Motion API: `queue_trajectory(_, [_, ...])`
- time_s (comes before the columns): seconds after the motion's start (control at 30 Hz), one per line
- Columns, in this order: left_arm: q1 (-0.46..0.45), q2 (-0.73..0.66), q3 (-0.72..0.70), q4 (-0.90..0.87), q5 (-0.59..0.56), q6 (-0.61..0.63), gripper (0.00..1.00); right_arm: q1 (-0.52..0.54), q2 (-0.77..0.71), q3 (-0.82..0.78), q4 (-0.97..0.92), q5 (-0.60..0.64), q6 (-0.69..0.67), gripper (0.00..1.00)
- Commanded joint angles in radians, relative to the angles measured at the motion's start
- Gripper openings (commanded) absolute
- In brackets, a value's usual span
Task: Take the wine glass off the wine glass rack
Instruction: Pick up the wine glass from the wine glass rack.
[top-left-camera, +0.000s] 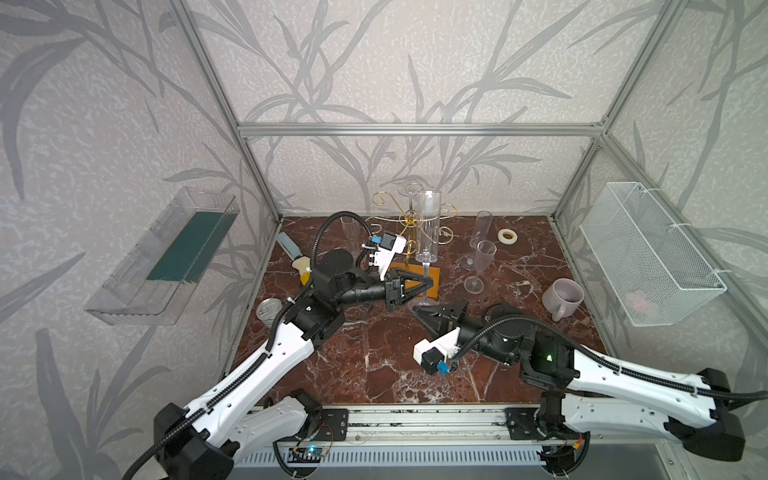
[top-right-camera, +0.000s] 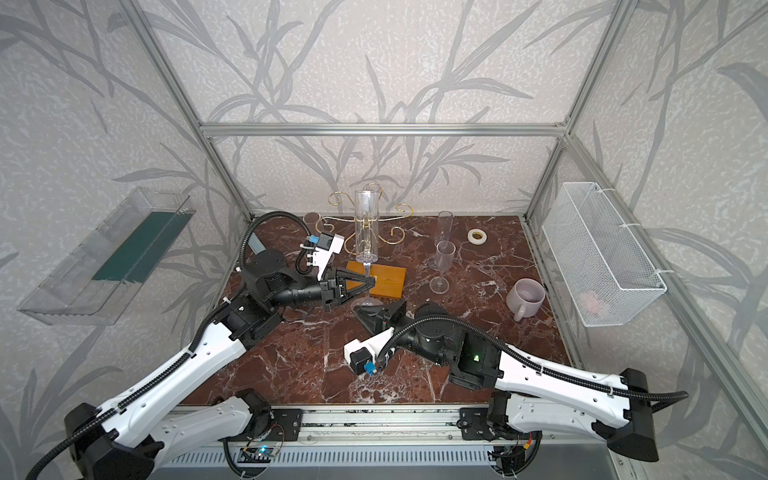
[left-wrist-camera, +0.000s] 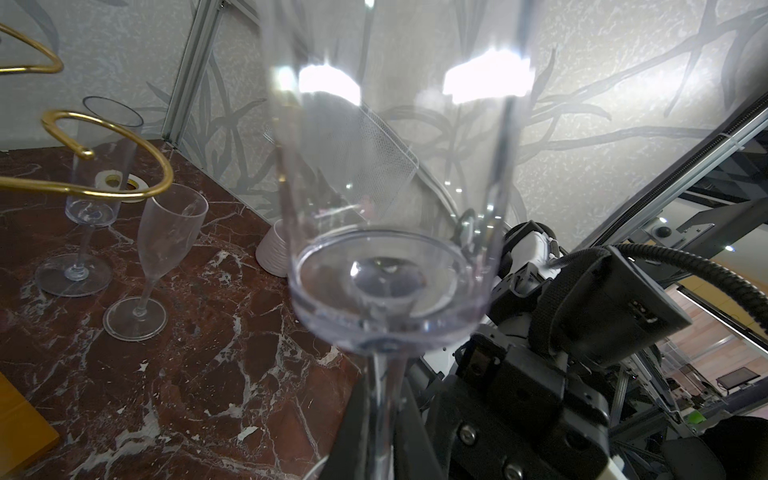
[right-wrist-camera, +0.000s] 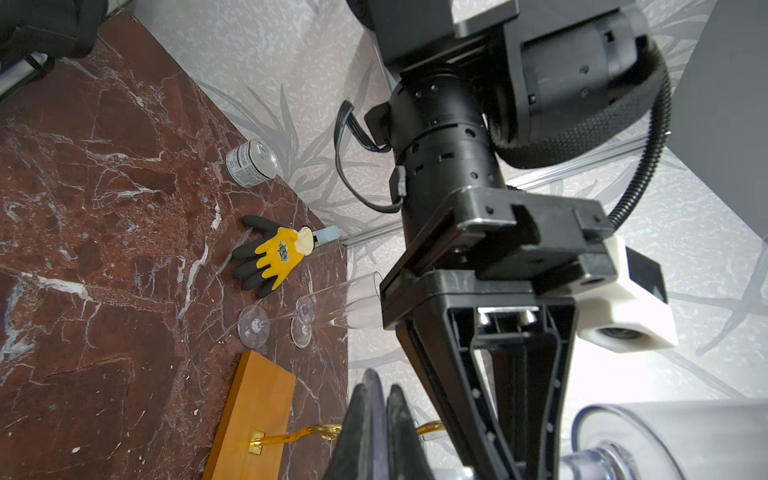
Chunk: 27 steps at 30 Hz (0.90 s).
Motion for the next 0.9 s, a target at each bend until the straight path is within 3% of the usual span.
queue_trajectory(0.0, [-0.007, -0.016, -0.011, 0.053, 0.002, -0.038, 0.0, 0.01, 0.008, 0.009, 0.016, 0.013, -0.008, 0.0])
queue_trajectory(0.07, [-0.009, -0.021, -0.018, 0.071, -0.001, -0.032, 0.0, 0.01, 0.011, 0.01, 0.009, 0.012, -0.005, 0.01])
queue_trajectory(0.1, [-0.01, -0.025, -0.019, 0.075, -0.007, -0.03, 0.0, 0.01, 0.01, 0.007, 0.015, 0.014, -0.005, 0.13])
queue_trajectory(0.17, [-0.011, -0.033, -0.019, 0.065, -0.026, -0.019, 0.0, 0.01, 0.005, -0.001, 0.031, 0.017, -0.01, 0.5])
queue_trajectory(0.23, [-0.01, -0.04, -0.018, 0.05, -0.043, -0.001, 0.0, 0.01, -0.003, -0.003, 0.031, 0.017, -0.008, 0.76])
queue_trajectory(0.27, [-0.011, -0.044, -0.018, 0.039, -0.052, 0.009, 0.0, 0.01, -0.01, -0.006, 0.035, 0.015, -0.008, 0.98])
queue_trajectory(0.5, [-0.011, -0.091, -0.052, -0.023, -0.18, 0.14, 0.0, 0.01, -0.074, -0.016, 0.055, -0.005, 0.08, 0.99])
queue_trajectory(0.8, [-0.015, -0.203, -0.136, -0.038, -0.418, 0.353, 0.0, 0.002, -0.112, 0.118, 0.024, 0.113, 0.532, 0.99])
queue_trajectory(0.87, [-0.022, -0.221, -0.152, -0.042, -0.458, 0.398, 0.0, -0.058, -0.091, 0.207, -0.093, 0.135, 0.781, 0.99])
